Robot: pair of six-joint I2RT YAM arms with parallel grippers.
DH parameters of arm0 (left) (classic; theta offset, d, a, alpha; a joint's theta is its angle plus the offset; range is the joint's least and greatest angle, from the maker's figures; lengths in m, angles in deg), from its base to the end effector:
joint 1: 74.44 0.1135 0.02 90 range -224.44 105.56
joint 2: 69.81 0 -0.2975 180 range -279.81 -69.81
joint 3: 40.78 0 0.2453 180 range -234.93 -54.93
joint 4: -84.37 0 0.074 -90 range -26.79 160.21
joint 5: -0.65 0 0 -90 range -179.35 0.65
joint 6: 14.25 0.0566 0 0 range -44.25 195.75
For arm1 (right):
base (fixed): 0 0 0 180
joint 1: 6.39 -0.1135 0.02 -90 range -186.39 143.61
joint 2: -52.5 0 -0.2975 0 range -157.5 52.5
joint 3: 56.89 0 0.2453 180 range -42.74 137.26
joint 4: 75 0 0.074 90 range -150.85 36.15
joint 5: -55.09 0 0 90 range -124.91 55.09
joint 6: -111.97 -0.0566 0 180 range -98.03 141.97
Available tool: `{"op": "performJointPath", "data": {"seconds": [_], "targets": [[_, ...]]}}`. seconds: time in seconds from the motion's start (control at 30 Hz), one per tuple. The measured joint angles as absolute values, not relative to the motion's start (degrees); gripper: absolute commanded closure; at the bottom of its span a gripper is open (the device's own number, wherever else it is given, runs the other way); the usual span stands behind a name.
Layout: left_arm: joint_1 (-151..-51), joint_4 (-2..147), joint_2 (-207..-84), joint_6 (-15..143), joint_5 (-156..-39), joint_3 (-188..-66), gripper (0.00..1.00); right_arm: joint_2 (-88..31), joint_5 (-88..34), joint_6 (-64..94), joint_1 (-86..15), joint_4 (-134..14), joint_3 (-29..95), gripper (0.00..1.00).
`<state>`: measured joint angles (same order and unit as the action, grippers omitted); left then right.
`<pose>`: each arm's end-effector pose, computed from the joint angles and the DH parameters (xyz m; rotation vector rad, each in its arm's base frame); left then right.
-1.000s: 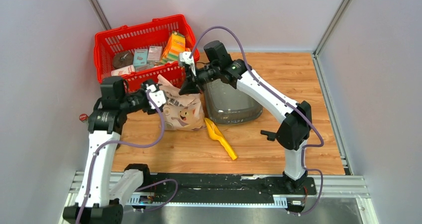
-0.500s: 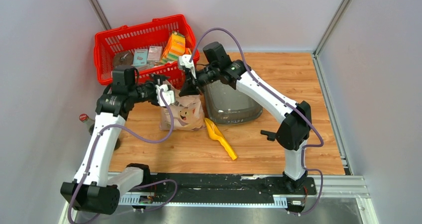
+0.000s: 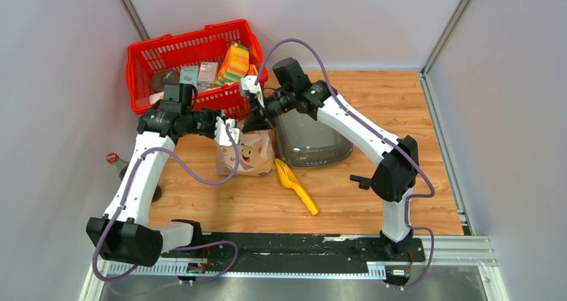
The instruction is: Fill the litter box with clean litter
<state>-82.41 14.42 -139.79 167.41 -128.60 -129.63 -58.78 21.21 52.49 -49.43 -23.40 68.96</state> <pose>0.2172 -0.0666 0.3807 1.8603 1.2083 -0.0658 0.2966 0.3412 0.3889 -1.6640 1.3163 1.1980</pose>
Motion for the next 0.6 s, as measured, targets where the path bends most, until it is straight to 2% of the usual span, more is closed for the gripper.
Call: {"op": "performJointPath", "data": {"seconds": [0.07, 0.1, 0.13, 0.2, 0.23, 0.37, 0.6], "targets": [[-82.8, 15.1, -139.4, 168.1, -127.8, -128.6, 1.0, -58.8, 21.2, 52.4, -49.4, -23.4, 69.0, 0.85], [-83.0, 15.6, -139.1, 168.1, -127.5, -128.0, 1.0, -58.8, 21.2, 52.3, -49.4, -23.3, 68.9, 0.75], [-83.0, 16.8, -138.4, 167.3, -127.1, -126.8, 1.0, -58.8, 20.9, 51.9, -49.3, -23.3, 68.9, 0.53], [-83.1, 17.8, -137.2, 165.3, -125.9, -125.1, 1.0, -58.8, 20.1, 49.2, -48.8, -24.1, 68.9, 0.42], [-83.1, 18.5, -136.4, 163.1, -125.1, -124.4, 1.0, -58.8, 19.0, 46.8, -48.2, -25.7, 69.0, 0.33], [-83.3, 22.0, -133.4, 152.8, -121.5, -124.1, 1.0, -58.7, 11.4, 35.6, -44.3, -30.4, 69.0, 0.2], [-83.3, 30.2, -123.8, 128.8, -113.3, -118.9, 1.0, -58.8, -3.1, 25.8, -41.6, -27.1, 72.4, 0.15]]}}
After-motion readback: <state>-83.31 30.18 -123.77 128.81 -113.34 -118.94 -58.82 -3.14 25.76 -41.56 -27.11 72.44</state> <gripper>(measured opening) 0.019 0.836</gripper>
